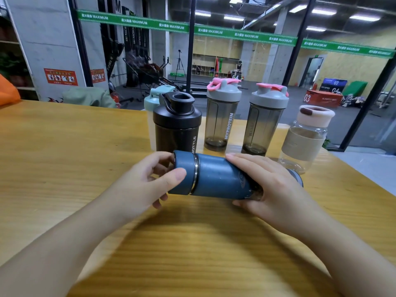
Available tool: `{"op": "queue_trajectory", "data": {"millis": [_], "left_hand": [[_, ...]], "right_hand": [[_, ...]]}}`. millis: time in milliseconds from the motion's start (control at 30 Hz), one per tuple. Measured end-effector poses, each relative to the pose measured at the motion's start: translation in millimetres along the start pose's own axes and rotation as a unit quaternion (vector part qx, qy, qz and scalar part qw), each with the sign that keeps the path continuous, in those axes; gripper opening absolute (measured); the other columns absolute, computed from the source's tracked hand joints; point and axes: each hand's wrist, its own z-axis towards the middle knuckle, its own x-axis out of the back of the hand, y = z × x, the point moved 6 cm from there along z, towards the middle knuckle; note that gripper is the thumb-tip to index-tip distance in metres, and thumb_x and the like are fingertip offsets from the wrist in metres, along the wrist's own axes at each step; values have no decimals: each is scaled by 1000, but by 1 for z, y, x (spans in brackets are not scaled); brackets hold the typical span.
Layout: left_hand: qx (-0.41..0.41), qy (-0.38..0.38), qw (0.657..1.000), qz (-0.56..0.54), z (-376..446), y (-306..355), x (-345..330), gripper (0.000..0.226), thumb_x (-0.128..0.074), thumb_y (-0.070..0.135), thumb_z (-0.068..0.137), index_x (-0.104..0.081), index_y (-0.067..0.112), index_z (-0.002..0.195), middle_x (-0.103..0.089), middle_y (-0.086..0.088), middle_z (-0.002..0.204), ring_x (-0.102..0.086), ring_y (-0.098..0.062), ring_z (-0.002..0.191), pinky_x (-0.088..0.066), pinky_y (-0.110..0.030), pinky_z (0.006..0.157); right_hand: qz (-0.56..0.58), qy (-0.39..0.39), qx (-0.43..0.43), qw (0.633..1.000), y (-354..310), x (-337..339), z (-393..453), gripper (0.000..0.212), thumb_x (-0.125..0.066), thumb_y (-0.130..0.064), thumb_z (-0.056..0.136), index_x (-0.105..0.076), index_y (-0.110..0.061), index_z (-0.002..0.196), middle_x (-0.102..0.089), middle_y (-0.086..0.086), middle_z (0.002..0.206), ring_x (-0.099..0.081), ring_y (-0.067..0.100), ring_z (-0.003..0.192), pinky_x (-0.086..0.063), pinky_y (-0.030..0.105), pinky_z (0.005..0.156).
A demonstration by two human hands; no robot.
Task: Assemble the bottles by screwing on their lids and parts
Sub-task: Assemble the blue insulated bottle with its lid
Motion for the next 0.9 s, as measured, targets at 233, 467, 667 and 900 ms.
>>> {"op": "queue_trajectory", "data": {"millis": [233, 467, 667, 900], "left_hand": [[-94, -60, 993, 30, -1, 4, 1, 71, -76, 29, 56, -50, 62, 113, -54, 27, 115, -61, -8, 103, -54, -28, 81], [-117, -49, 992, 26, -4, 9, 0, 66, -72, 46, 58, -45, 64, 116, -50, 30, 122, -56, -7, 116, -48, -32, 94], [1, 41, 998, -41, 3, -1, 6, 45, -58, 67, 75, -52, 41, 111, -64, 10, 107, -65, -8, 84, -55, -29, 69], [14, 20, 1000, -17, -1, 1, 2, 64, -58, 65, 56, -60, 23, 105, -63, -3, 89, -61, -8, 60, -51, -29, 58]], "right_hand": [[5, -6, -8, 1000, 2, 0, -2, 88, -81, -24, 60, -44, -28, 139, -45, -21, 132, -45, 8, 124, -38, 35, 103], [7, -4, -9, 1000, 0, 1, 0, 86, -77, -28, 61, -44, -28, 140, -44, -22, 133, -44, 7, 124, -37, 33, 104], [2, -2, -3, 1000, 0, 0, -1, 86, -79, -27, 60, -45, -27, 139, -46, -20, 133, -45, 7, 123, -32, 25, 103], [-1, -8, -5, 1000, 0, -1, -1, 85, -77, -28, 60, -45, -27, 139, -47, -18, 134, -47, 10, 124, -36, 32, 104]]}}
